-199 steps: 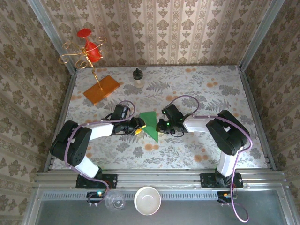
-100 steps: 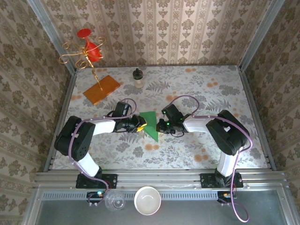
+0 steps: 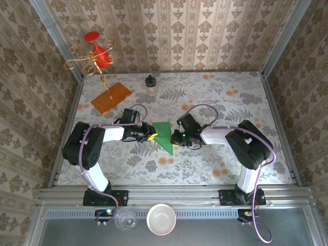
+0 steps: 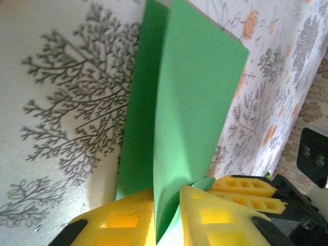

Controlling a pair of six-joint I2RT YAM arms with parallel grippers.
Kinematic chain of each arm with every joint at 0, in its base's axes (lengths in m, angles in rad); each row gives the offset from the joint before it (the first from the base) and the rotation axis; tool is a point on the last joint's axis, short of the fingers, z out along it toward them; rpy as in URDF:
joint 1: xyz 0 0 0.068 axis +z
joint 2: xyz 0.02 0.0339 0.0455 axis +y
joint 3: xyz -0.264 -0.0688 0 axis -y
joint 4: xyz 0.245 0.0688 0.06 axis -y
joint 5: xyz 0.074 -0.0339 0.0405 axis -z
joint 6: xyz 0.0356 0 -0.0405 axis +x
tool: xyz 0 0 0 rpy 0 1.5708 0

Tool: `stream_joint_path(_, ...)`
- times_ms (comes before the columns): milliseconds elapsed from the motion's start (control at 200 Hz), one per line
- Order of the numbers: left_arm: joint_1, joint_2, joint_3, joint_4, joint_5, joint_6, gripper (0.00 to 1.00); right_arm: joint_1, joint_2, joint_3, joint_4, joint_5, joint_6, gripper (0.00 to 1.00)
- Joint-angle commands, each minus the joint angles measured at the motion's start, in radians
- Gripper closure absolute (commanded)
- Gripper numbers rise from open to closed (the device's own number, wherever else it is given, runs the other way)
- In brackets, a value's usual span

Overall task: Fold a paper plane with a square sheet of paper (pick it up from the middle)
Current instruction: Fourth fold the wing at the center of the table.

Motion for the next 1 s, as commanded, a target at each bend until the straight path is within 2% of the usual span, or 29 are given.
stream_joint_path(0, 0.0, 0.019, 0.036, -0.029, 0.055, 0.074, 0.85, -0.018, -0.007, -0.013, -0.009, 0.011, -0.02, 0.83)
stream_joint_path(155, 0.001, 0.023, 0.046, -0.034, 0.063, 0.081, 0.93, -0.026, -0.067, 0.001, -0.064, 0.047, -0.058, 0.74)
stream_joint_path(295, -0.006, -0.001, 0.052, -0.044, 0.044, 0.057, 0.95, -0.028, -0.143, 0.002, -0.16, 0.157, -0.11, 0.64)
stream_joint_path(460, -0.033, -0.037, 0.072, -0.074, -0.001, -0.004, 0.95, -0.003, -0.245, -0.013, -0.239, 0.297, -0.173, 0.61)
stream_joint_path(625, -0.048, -0.071, 0.115, -0.155, -0.085, -0.032, 0.95, 0.13, -0.279, 0.013, -0.311, 0.487, -0.238, 0.6)
stream_joint_path(640, -0.074, -0.073, 0.118, -0.16, -0.091, -0.034, 0.95, 0.145, -0.276, 0.018, -0.318, 0.502, -0.241, 0.6)
stream_joint_path(710, -0.086, -0.082, 0.127, -0.181, -0.109, -0.049, 0.95, 0.204, -0.255, 0.034, -0.333, 0.56, -0.244, 0.6)
stream_joint_path(840, -0.094, -0.09, 0.134, -0.202, -0.133, -0.078, 0.94, 0.302, -0.183, 0.078, -0.353, 0.648, -0.237, 0.58)
stream_joint_path(995, -0.1, -0.092, 0.141, -0.214, -0.146, -0.096, 0.94, 0.361, -0.078, 0.157, -0.372, 0.701, -0.228, 0.56)
